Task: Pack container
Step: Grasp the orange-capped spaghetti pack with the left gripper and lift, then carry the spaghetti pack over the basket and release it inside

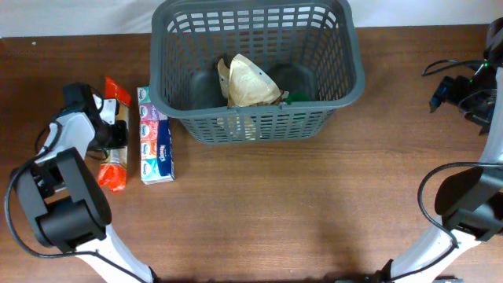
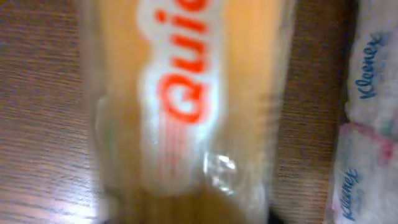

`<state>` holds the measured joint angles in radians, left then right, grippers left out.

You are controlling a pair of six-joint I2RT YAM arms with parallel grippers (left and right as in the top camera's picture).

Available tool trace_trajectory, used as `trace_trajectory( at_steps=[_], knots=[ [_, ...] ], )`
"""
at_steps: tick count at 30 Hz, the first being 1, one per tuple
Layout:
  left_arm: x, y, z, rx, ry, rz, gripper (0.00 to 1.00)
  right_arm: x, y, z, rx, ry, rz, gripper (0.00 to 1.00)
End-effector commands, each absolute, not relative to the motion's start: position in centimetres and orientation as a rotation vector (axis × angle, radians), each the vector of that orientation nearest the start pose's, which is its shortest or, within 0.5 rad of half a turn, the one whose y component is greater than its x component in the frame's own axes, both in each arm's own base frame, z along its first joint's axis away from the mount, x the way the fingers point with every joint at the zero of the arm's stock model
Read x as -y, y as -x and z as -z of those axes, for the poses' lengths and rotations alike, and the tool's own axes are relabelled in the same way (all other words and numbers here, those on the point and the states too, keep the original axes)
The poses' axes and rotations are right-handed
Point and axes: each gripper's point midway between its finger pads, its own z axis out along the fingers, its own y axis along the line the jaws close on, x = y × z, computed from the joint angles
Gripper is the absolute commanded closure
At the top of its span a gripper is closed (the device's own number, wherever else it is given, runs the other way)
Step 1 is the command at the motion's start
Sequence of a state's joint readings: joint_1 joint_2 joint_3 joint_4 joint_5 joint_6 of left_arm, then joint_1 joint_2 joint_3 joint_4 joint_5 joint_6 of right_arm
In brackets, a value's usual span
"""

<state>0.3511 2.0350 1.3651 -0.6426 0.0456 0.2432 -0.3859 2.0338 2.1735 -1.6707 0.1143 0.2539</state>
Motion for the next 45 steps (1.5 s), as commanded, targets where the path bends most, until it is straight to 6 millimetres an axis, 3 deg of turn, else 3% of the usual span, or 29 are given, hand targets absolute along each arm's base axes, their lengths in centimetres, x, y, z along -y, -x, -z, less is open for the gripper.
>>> trace_trajectory(
  at_steps=[1,4,7,10,13,15,16,20,22,24,26,29,31,34,40,45],
  knots=[
    [-14.2,-40.3,0.1,-2.892,0.176,-0.034,0.98,16.5,-34.5,-19.7,-2.947,-0.988,0.180,0.01],
    [-14.3,-40.5,-0.4,-2.885,0.199,-0.034,0.98,16.5,-34.5,-19.7,-2.947,-0.988,0.180,0.01],
    [-15.1,-41.8,-4.4,-2.835,0.203,-0.066,0.98,16.5,-34.5,-19.7,-2.947,-0.987,0.180,0.01],
    [-16.8,-43.7,-11.5,-2.705,0.236,-0.144,0.98,16.5,-34.5,-19.7,-2.947,-0.987,0.180,0.01],
    [-17.6,-45.0,-21.3,-2.502,0.290,-0.184,0.98,16.5,-34.5,-19.7,-2.947,-0.988,0.180,0.01],
    [-17.0,-45.2,-27.7,-2.362,0.264,-0.180,0.98,16.5,-34.5,-19.7,-2.947,-0.987,0.180,0.01],
    [-16.2,-45.1,-31.8,-2.270,0.228,-0.167,0.98,16.5,-34.5,-19.7,-2.947,-0.988,0.180,0.01],
    [-11.0,-43.3,-43.8,-1.981,0.053,-0.083,0.98,16.5,-34.5,-19.7,-2.947,-0.988,0.180,0.01],
    [-7.1,-42.0,-48.2,-1.868,-0.056,-0.023,0.98,16.5,-34.5,-19.7,-2.947,-0.988,0.180,0.01],
    [-3.6,-40.8,-50.6,-1.802,-0.143,0.029,0.98,16.4,-34.5,-19.7,-2.948,-0.987,0.180,0.01],
    [0.2,-39.9,-51.9,-1.758,-0.229,0.097,0.98,16.4,-34.5,-19.7,-2.948,-0.987,0.180,0.01],
    [6.3,-39.2,-52.2,-1.735,-0.350,0.215,0.98,16.5,-34.5,-19.7,-2.947,-0.988,0.180,0.01],
    [10.6,-38.9,-51.6,-1.730,-0.446,0.295,0.98,16.5,-34.5,-19.7,-2.947,-0.988,0.180,0.01],
    [15.4,-39.8,-50.2,-1.738,-0.530,0.349,0.98,16.5,-34.5,-19.7,-2.947,-0.988,0.180,0.01],
    [19.4,-44.9,-45.8,-1.796,-0.537,0.308,0.98,16.5,-34.5,-19.7,-2.947,-0.987,0.180,0.01],
    [21.5,-49.6,-40.3,-1.890,-0.493,0.358,0.98,16.5,-34.5,-19.7,-2.947,-0.988,0.180,0.01]
  ],
)
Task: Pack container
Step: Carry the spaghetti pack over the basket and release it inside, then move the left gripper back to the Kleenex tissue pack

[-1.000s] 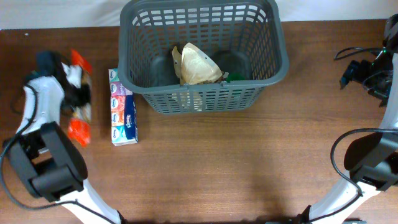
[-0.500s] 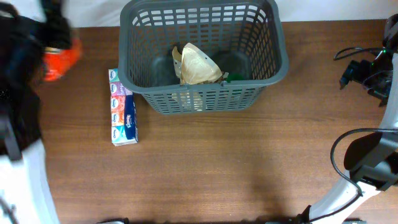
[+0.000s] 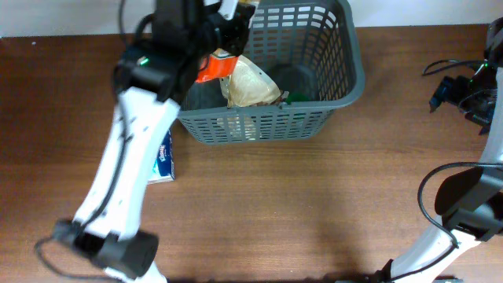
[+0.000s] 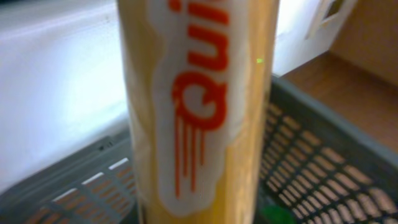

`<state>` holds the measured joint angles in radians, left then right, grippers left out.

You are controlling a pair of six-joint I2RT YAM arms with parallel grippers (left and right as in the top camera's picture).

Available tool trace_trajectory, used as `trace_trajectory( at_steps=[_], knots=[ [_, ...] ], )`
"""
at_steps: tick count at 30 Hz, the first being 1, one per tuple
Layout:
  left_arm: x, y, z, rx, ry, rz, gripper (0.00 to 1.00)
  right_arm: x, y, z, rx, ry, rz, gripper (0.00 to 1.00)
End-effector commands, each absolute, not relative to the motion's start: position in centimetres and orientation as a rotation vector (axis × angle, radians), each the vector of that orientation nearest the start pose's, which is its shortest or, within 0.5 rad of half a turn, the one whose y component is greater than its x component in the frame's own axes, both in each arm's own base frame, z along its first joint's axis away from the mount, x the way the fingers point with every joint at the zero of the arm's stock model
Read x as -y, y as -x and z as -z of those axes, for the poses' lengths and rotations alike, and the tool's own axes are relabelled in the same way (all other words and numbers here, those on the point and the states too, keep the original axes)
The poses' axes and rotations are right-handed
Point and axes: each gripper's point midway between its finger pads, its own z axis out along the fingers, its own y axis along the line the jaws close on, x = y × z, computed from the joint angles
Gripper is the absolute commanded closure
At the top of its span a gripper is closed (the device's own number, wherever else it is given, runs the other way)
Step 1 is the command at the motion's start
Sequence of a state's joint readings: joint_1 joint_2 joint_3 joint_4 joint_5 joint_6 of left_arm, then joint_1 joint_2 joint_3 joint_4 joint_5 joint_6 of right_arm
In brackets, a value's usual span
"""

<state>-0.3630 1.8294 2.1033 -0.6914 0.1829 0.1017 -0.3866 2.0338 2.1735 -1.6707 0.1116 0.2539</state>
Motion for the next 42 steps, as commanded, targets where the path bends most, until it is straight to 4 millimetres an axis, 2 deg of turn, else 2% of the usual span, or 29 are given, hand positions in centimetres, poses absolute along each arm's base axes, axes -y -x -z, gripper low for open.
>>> trace_trajectory(
  at_steps=[1,4,5,7,11,12,13,15,16,18,21,24,26,29,32,35,36,40,42],
  knots=[
    [21.8,-50.1,-39.1,-1.916,-0.484,0.366,0.98,16.5,-34.5,-19.7,-2.947,-0.988,0.180,0.01],
    [22.3,-51.5,-35.4,-2.006,-0.462,0.383,0.98,16.5,-34.5,-19.7,-2.947,-0.987,0.180,0.01],
    [22.6,-52.1,-32.9,-2.067,-0.457,0.390,0.96,16.5,-34.5,-19.7,-2.947,-0.988,0.180,0.01],
    [22.9,-52.5,-30.4,-2.130,-0.461,0.399,0.93,16.5,-34.5,-19.7,-2.947,-0.988,0.180,0.01],
    [23.5,-52.2,-26.3,-2.247,-0.469,0.401,0.93,16.5,-34.5,-19.7,-2.947,-0.987,0.180,0.01],
    [23.6,-52.0,-25.8,-2.262,-0.475,0.402,0.92,16.5,-34.5,-19.7,-2.947,-0.987,0.180,0.01],
    [23.7,-52.0,-25.5,-2.272,-0.478,0.401,0.87,16.5,-34.5,-19.7,-2.947,-0.988,0.180,0.01],
    [23.7,-51.8,-25.4,-2.278,-0.479,0.400,0.52,16.5,-34.5,-19.7,-2.947,-0.988,0.180,0.01],
    [23.7,-51.9,-25.4,-2.275,-0.479,0.401,0.39,16.5,-34.5,-19.7,-2.947,-0.987,0.180,0.01],
    [23.7,-51.9,-25.8,-2.264,-0.478,0.402,0.33,16.5,-34.5,-19.7,-2.947,-0.988,0.180,0.01],
    [23.7,-51.9,-26.7,-2.246,-0.475,0.403,0.17,16.5,-34.5,-19.7,-2.947,-0.987,0.180,0.01],
    [23.4,-51.8,-29.4,-2.191,-0.466,0.406,0.05,16.5,-34.5,-19.7,-2.947,-0.987,0.180,0.01],
    [22.8,-51.4,-32.5,-2.131,-0.452,0.407,0.00,16.4,-34.5,-19.7,-2.948,-0.987,0.180,0.01],
    [21.0,-49.9,-38.3,-2.026,-0.425,0.393,0.01,16.5,-34.5,-19.7,-2.947,-0.987,0.180,0.01],
    [16.7,-47.3,-43.8,-1.957,-0.330,0.301,0.00,16.5,-34.5,-19.7,-2.947,-0.987,0.180,0.01],
    [10.9,-44.3,-46.9,-1.944,-0.190,0.140,0.01,16.4,-34.5,-19.7,-2.948,-0.988,0.180,0.01],
    [8.2,-42.8,-47.8,-1.947,-0.123,0.063,0.01,16.5,-34.5,-19.7,-2.947,-0.987,0.180,0.01],
    [1.6,-38.1,-48.5,-1.992,0.031,-0.100,0.01,16.5,-34.5,-19.7,-2.947,-0.987,0.180,0.01],
    [-0.5,-36.5,-48.0,-2.030,0.099,-0.125,0.01,16.5,-34.5,-19.7,-2.947,-0.988,0.180,0.01]
  ],
)
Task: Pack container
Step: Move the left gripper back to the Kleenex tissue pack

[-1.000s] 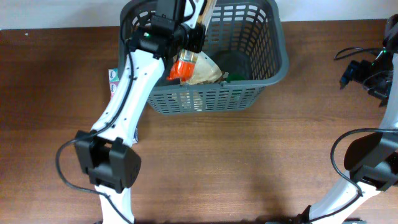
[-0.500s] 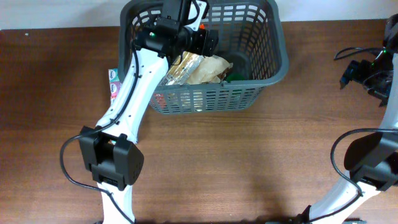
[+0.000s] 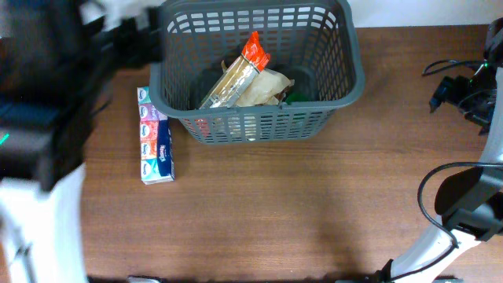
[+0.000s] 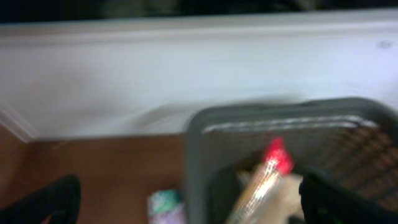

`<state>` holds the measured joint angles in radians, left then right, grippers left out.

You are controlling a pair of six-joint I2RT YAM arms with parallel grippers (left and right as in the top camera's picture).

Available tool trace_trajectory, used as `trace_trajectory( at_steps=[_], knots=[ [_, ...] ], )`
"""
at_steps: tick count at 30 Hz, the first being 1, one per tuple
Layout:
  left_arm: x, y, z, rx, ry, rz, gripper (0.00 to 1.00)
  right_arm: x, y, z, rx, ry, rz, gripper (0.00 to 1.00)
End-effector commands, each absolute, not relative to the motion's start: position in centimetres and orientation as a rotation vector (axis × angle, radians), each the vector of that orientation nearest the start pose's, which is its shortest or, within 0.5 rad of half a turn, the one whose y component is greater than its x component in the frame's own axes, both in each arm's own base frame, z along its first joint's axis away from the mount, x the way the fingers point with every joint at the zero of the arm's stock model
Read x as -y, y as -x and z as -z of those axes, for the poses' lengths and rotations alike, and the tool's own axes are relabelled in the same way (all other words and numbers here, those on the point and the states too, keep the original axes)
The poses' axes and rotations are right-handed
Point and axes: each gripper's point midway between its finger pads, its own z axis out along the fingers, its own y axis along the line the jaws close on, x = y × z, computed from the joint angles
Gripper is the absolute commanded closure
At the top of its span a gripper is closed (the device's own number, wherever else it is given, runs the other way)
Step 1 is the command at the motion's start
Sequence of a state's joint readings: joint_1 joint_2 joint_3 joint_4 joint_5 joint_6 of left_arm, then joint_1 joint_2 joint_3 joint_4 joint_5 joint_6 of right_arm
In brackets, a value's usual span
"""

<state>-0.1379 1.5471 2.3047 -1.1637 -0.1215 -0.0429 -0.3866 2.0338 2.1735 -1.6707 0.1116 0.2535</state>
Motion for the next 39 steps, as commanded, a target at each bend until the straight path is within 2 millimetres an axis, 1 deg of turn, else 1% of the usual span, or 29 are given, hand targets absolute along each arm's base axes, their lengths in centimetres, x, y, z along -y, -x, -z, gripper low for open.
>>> trace_trajectory(
  at_steps=[1,3,6,9,11,13,14,17,18,19,22,27,32,36,37,39],
  knots=[
    [-1.4,-35.8,-47.4,-2.059,0.128,-0.140,0.01,16.5,-34.5,-19.7,-2.947,-0.987,0.180,0.01],
    [-2.9,-34.7,-46.1,-2.124,0.165,-0.175,0.01,16.5,-34.5,-19.7,-2.947,-0.988,0.180,0.01],
    [-5.0,-33.6,-43.0,-2.250,0.226,-0.227,0.01,16.5,-34.5,-19.7,-2.947,-0.988,0.180,0.01],
    [-6.7,-33.4,-39.9,-2.352,0.283,-0.254,0.01,16.4,-34.5,-19.7,-2.948,-0.987,0.180,0.01],
    [-7.1,-33.6,-37.3,-2.424,0.300,-0.220,0.01,16.5,-34.5,-19.7,-2.947,-0.987,0.180,0.01],
    [-6.7,-34.1,-34.0,-2.503,0.303,-0.136,0.01,16.5,-34.5,-19.7,-2.947,-0.987,0.180,0.01],
    [-6.6,-34.3,-33.0,-2.525,0.303,-0.109,0.01,16.4,-34.5,-19.7,-2.948,-0.988,0.180,0.01],
    [-5.8,-34.7,-28.7,-2.610,0.304,-0.005,0.01,16.5,-34.5,-19.7,-2.947,-0.988,0.180,0.01],
    [-5.4,-34.9,-27.4,-2.631,0.299,0.035,0.01,16.5,-34.5,-19.7,-2.947,-0.987,0.180,0.01],
    [-4.4,-35.1,-25.5,-2.658,0.284,0.119,0.01,16.5,-34.5,-19.7,-2.947,-0.987,0.180,0.01],
    [-2.8,-35.1,-22.3,-2.699,0.267,0.253,0.01,16.5,-34.5,-19.7,-2.947,-0.988,0.180,0.01],
    [-2.6,-34.3,-17.2,-2.771,0.285,0.269,0.01,16.5,-34.5,-19.7,-2.947,-0.988,0.180,0.01],
    [-2.4,-32.9,-13.3,-2.832,0.301,0.275,0.01,16.5,-34.5,-19.7,-2.947,-0.987,0.180,0.01],
    [-2.7,-32.3,-11.2,-2.855,0.311,0.241,0.01,16.5,-34.5,-19.7,-2.947,-0.988,0.180,0.01],
    [-3.1,-32.3,-10.6,-2.851,0.314,0.207,0.01,16.4,-34.5,-19.7,-2.948,-0.988,0.180,0.01],
    [-3.7,-32.6,-10.1,-2.839,0.316,0.163,0.01,16.5,-34.5,-19.7,-2.947,-0.988,0.180,0.01]
  ],
)
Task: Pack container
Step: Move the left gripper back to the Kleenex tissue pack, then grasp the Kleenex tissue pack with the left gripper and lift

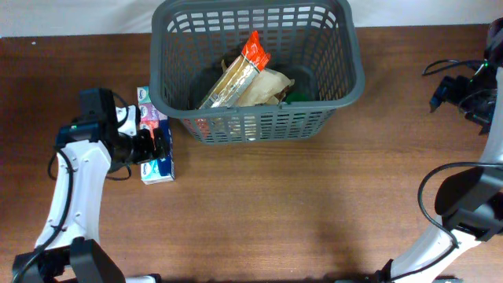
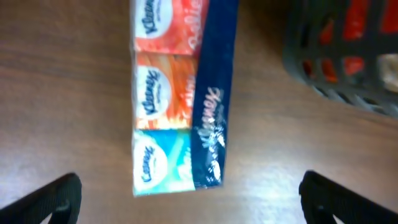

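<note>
The grey plastic basket [image 1: 259, 126] stands at the back middle of the table. In it a long spaghetti pack with a red end [image 1: 233, 72] lies slanted across a tan paper bag [image 1: 267, 85]. A Kleenex tissue multipack [image 2: 183, 93] lies on the wood just left of the basket [image 2: 348, 56]. My left gripper [image 1: 157, 146] hovers low over that multipack [image 1: 157, 161], open, with its dark fingertips [image 2: 50, 199] spread wider than the pack and nothing between them. My right gripper [image 1: 449, 93] hangs at the far right edge, away from everything.
A green item [image 1: 295, 96] lies in the basket's right part. The wooden table [image 1: 299, 212] stretches in front of the basket. The right arm's cables [image 1: 448, 67] hang near the table's right edge.
My left arm was raised high beside the basket with its gripper open. It now sits low over the tissue multipack, still open. The spaghetti pack has not moved in the basket.
First my left gripper was down on the spaghetti pack, which lay on the table left of the tissues. Then it held that pack above the basket. After that the pack lay in the basket and the gripper was open. It now hovers open over the tissue multipack.
</note>
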`<state>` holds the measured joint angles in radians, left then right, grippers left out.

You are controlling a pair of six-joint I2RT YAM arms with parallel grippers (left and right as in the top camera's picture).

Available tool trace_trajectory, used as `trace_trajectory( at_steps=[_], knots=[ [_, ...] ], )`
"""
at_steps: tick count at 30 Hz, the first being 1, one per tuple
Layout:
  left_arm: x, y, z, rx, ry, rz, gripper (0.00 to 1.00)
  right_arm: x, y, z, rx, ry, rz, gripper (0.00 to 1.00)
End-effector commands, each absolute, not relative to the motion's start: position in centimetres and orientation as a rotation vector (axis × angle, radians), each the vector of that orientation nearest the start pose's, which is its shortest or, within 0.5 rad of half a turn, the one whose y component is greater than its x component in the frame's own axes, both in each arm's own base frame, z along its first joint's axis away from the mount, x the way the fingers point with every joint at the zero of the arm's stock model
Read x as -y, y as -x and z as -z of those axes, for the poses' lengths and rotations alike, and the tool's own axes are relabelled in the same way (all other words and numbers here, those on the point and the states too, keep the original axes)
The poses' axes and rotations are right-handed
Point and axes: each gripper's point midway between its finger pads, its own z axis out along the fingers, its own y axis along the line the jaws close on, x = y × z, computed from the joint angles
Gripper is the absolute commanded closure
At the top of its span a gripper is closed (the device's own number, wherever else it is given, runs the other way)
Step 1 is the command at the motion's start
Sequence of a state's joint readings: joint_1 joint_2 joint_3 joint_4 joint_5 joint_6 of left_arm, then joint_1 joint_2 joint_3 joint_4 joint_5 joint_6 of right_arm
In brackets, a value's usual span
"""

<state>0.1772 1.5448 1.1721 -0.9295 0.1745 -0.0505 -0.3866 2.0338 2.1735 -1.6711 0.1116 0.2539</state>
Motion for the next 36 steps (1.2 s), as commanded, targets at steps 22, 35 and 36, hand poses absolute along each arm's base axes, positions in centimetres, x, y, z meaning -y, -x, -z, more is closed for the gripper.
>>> trace_trajectory(
  at_steps=[22,35,36],
  knots=[
    [-4.2,-37.0,-5.4,-2.828,0.123,0.150,0.01,16.4,-34.5,-19.7,-2.948,-0.988,0.180,0.01],
    [-2.2,-39.4,-5.3,-2.798,-0.035,0.063,0.01,16.5,-34.5,-19.7,-2.947,-0.987,0.180,0.01],
    [-2.2,-39.4,-4.8,-2.810,-0.032,0.065,0.01,16.4,-34.5,-19.7,-2.948,-0.987,0.180,0.01]
  ],
)
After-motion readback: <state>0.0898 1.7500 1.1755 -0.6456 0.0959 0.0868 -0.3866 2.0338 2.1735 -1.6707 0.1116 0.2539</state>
